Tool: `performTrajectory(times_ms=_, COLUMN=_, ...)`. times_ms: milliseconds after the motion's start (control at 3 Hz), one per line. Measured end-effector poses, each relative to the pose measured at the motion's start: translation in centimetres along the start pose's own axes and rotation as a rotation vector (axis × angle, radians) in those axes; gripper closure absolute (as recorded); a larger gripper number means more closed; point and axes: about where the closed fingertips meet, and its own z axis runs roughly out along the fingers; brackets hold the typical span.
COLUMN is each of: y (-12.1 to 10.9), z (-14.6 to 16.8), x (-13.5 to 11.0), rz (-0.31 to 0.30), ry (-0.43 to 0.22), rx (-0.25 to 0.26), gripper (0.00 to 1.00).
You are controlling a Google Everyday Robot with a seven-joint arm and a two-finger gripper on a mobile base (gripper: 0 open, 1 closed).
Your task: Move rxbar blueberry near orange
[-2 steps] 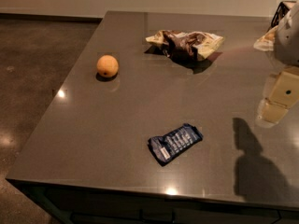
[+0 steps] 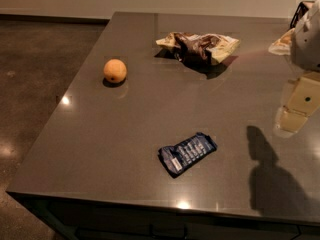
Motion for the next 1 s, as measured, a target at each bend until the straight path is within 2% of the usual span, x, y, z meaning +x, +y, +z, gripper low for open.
performTrajectory(times_ms=333, y=1.5, z=1.8, x=-1.5, rz=-0.108, ry=-0.007, rx=-0.051, gripper=0.00)
performTrajectory(times_ms=667, y=4.2, z=5.3, x=-3.0, rz=-0.283, ry=-0.008, rx=-0.120, gripper=0.00)
performTrajectory(times_ms=1000, y=7.0, z=9.1, x=-4.2, rz=-0.424, ry=-0.004, rx=-0.191, gripper=0.00)
